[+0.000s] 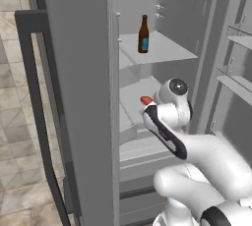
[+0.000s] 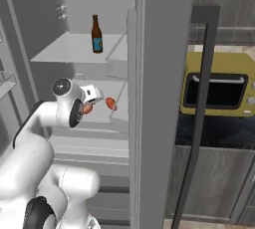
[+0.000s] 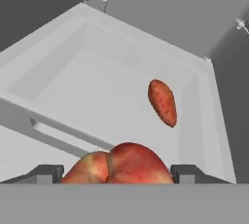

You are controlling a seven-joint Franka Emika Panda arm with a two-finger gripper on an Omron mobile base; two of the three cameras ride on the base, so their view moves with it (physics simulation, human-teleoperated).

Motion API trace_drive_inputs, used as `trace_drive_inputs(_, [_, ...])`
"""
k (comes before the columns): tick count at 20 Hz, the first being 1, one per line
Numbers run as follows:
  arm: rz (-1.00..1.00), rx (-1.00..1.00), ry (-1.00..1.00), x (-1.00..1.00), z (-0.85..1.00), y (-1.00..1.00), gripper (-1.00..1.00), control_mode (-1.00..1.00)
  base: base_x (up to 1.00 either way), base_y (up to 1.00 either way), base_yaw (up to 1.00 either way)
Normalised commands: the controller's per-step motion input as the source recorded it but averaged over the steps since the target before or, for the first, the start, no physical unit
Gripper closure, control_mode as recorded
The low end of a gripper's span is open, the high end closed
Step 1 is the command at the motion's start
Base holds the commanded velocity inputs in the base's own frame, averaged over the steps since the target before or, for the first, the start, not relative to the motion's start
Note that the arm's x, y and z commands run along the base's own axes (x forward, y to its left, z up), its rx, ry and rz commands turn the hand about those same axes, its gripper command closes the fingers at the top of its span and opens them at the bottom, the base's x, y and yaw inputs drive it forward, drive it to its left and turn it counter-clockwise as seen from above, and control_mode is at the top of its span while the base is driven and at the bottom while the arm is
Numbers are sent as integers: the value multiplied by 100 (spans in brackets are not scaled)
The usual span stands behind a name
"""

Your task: Place the beer on the top shelf of the fridge to keep it out of children's reach, and place the sweet potato and peach on lower shelves for easy access.

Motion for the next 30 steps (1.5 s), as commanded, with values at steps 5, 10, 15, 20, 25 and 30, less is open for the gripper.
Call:
trace_drive_inputs(5, [0,6,8,48,-23,19,100,-100,0,0,0])
trace_drive_inputs(10, [0,5,5,49,-20,15,100,-100,0,0,0])
trace_drive_inputs(15, [0,0,0,55,-33,5,100,-100,0,0,0])
trace_drive_inputs(20, [0,0,0,57,-39,6,100,-100,0,0,0])
trace_drive_inputs(25, [0,0,0,61,-25,7,100,-100,0,0,0])
trace_drive_inputs(30, [0,0,0,64,-20,10,100,-100,0,0,0])
